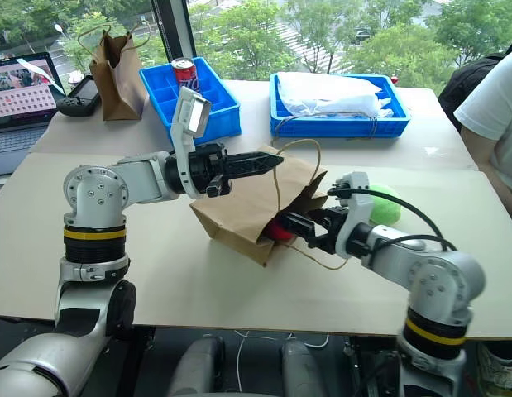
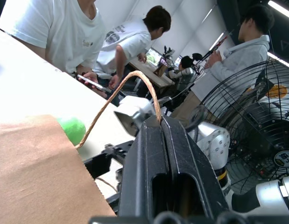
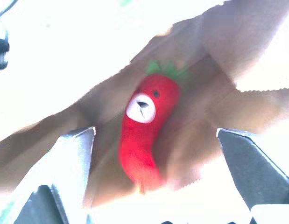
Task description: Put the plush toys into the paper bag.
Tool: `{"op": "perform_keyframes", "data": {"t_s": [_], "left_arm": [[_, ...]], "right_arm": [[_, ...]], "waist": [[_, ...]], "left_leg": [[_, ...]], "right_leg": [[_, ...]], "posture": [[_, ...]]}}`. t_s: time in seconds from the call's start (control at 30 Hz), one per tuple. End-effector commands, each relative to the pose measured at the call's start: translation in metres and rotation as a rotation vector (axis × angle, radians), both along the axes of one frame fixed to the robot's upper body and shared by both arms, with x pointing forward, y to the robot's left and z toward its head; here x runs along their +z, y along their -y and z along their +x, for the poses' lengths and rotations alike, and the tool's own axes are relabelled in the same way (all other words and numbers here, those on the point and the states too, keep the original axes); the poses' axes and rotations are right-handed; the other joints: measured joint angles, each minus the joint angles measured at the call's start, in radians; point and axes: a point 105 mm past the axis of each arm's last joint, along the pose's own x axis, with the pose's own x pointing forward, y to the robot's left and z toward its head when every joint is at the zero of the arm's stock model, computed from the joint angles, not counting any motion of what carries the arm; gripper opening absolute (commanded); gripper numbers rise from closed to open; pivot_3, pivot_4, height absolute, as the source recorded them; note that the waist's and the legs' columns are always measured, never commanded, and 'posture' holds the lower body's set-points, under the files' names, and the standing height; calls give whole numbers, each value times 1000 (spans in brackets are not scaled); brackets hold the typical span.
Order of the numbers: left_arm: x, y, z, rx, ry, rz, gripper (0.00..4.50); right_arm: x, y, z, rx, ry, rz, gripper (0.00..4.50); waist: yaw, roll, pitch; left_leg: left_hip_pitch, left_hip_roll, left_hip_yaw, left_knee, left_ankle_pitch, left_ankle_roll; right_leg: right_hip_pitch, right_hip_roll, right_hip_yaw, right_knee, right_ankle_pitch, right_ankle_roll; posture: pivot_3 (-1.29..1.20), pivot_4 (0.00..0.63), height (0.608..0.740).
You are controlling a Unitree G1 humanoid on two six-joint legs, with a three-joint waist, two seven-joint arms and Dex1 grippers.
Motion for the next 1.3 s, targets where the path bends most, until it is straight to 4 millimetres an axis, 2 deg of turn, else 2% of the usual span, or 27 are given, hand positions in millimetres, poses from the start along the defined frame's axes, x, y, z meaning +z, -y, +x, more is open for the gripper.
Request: {"op": "perform_keyframes", "data": {"t_s": [0.03, 0.13, 0.2, 0.3, 0.4, 0.5, 0.57, 0.63, 0.7, 0.77, 0.8, 0.87, 0.93, 1.0, 1.13, 1.3], "left_arm": [[10, -1, -1, 2, 51, -20, 0], [11, 0, -2, 2, 56, -19, 0], [11, 0, -3, 2, 57, -19, 0], [11, 0, -3, 5, 60, -14, 0], [13, 0, -2, 11, 65, -10, 0], [15, -2, -2, 18, 71, -6, 0], [16, -4, -2, 24, 75, -2, 0], [17, -5, -2, 29, 79, 0, 0], [19, -6, -2, 33, 79, -1, 0], [20, -6, -1, 34, 76, -4, 0], [20, -5, -1, 33, 75, -5, 0], [21, -5, 0, 32, 72, -8, 0], [21, -4, 1, 33, 71, -11, 0], [22, -3, 1, 31, 70, -13, 0], [23, -1, 2, 21, 70, -12, 0], [25, 1, 1, 7, 71, -15, 0]], "right_arm": [[24, 28, -7, -21, 73, -55, 4478], [27, 84, 25, -284, 130, -186, 4478], [19, 106, 42, -379, 152, -273, 4478], [-3, 122, 65, -418, 171, -382, 4478], [-34, 137, 93, -461, 166, -482, 4478], [-57, 141, 105, -471, 134, -475, 4478], [-63, 142, 106, -470, 132, -471, 4081], [-59, 143, 106, -471, 161, -461, 3471], [-47, 142, 103, -453, 219, -472, 2869], [-23, 138, 95, -385, 315, -539, 2179], [-10, 132, 87, -320, 362, -568, 1705], [10, 120, 72, -221, 406, -584, 1154], [22, 108, 54, -117, 410, -586, 479], [32, 93, 36, -15, 397, -580, 60], [35, 61, 9, 155, 354, -552, 26], [25, 26, 3, 241, 330, -495, 17]], "waist": [[1, 0, 0], [-2, 0, 0], [-2, 0, 0], [-8, 0, 0], [-20, 0, 0], [-23, 0, 0], [-22, 0, 0], [-21, 0, 0], [-19, 0, 0], [-14, 1, 0], [-11, 1, 1], [-7, 3, 2], [-6, 4, 2], [-6, 3, 2], [-8, 3, 2], [-7, 3, 3]], "left_leg": [[0, 0, 0, 0, 0, 0], [0, 0, 0, 0, 0, 0], [1, 0, 0, 0, 0, 1], [1, 0, 0, 0, 1, 1], [1, 0, 0, 0, 1, 1], [1, -1, 0, 0, 1, 0], [1, -1, 0, 0, 1, 0], [1, -1, 0, 0, 1, 0], [1, -1, 0, 0, 2, 0], [1, -1, 0, 0, 3, -3], [0, -2, 0, 0, 3, -3], [-1, -3, -1, 0, 3, -3], [-2, -3, -1, -1, 3, -3], [-1, -3, -2, -1, 3, -3], [1, -3, -3, -1, 3, -3], [1, -3, -3, -1, 3, -3]], "right_leg": [[0, 0, 0, 0, 0, 0], [0, 0, 0, 0, 0, 0], [1, 0, 1, 0, -1, 1], [0, 0, 1, 0, -1, 2], [0, 0, 1, 0, 0, 1], [0, 0, 1, 0, 0, 0], [0, 0, 1, 0, 0, 0], [1, 0, 1, 0, 0, 0], [2, 0, 1, 0, 0, 0], [2, 0, 1, 0, 0, 0], [1, -1, 1, 0, 0, 0], [0, -2, 1, 0, 0, 1], [0, -2, 2, 0, 0, 1], [0, -2, 1, 0, -1, 1], [2, -1, 1, 0, -1, 2], [2, -2, 1, 0, -2, 3]], "posture": [[0, 150, 676], [0, 150, 676], [0, 150, 676], [0, 150, 676], [0, 150, 676], [0, 150, 676], [0, 150, 676], [0, 150, 676], [0, 150, 676], [0, 150, 676], [0, 150, 676], [0, 150, 676], [0, 150, 676], [0, 150, 676], [0, 150, 676], [0, 150, 676]]}}
